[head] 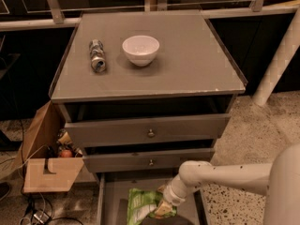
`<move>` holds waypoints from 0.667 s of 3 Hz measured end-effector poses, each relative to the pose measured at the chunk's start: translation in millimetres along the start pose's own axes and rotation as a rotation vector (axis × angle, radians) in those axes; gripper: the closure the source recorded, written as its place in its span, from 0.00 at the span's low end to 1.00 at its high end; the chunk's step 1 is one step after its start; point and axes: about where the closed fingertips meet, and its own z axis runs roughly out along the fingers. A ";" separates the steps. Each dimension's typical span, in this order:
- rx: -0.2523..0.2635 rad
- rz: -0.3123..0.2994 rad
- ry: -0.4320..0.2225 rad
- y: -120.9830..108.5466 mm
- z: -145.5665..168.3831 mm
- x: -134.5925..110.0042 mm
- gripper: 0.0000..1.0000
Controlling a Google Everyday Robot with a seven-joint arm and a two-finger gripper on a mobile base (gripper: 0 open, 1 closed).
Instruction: Pick green rice chip bag from bottom drawer and place on counter
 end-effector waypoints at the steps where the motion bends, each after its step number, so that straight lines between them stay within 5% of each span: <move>1: 0.057 0.014 -0.006 4.3 -35.3 -0.9 1.00; 2: 0.142 0.009 0.000 11.2 -76.2 -10.8 1.00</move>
Offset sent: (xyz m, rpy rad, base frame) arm -0.0016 -0.0409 0.1193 -0.0521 -0.2001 -0.1307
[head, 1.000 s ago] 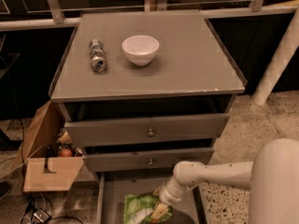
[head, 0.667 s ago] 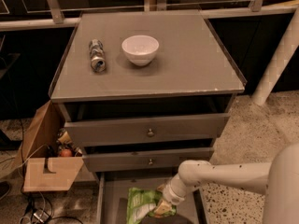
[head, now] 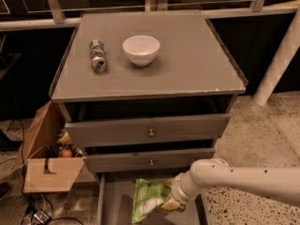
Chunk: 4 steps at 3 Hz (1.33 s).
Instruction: Pick green rice chip bag from bottom drawer and place on counter
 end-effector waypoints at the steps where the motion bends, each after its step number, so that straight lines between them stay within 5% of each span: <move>1: 0.000 0.000 0.000 0.0 -0.2 0.0 1.00; 4: 0.210 -0.001 -0.005 -17.0 -134.3 -23.9 1.00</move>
Offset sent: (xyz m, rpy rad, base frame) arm 0.0137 -0.0313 0.0756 -0.0182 -0.1047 -0.0657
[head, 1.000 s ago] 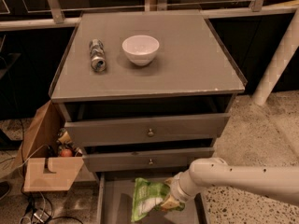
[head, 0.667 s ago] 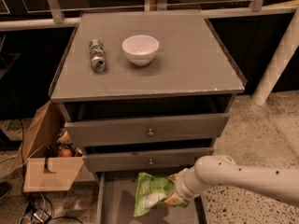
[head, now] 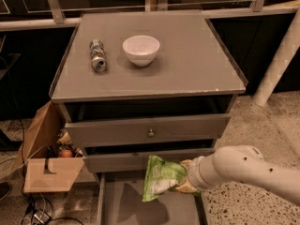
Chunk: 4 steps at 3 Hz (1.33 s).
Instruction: Pick green rice chip bag from bottom drawer and place on counter
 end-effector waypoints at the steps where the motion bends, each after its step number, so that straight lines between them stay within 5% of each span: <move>1: 0.004 0.003 0.002 -0.3 -4.8 -3.5 1.00; 4: 0.144 -0.057 -0.036 -37.5 -115.5 -44.6 1.00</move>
Offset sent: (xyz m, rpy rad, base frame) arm 0.0115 -0.0117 0.0743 0.0277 -0.0835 -0.0031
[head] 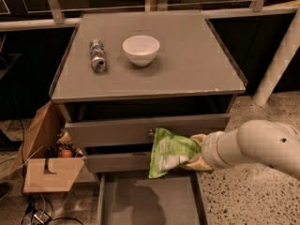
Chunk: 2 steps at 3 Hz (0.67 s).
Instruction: Pick green rice chip bag from bottom drawer and place on counter
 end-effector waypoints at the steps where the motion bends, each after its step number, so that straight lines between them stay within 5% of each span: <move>1: 0.000 0.000 0.000 0.0 -0.2 0.0 1.00; 2: 0.033 -0.010 0.009 -3.7 -18.4 -4.0 1.00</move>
Offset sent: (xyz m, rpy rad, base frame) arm -0.0062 -0.0142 0.0429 -0.0386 -0.0698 -0.0287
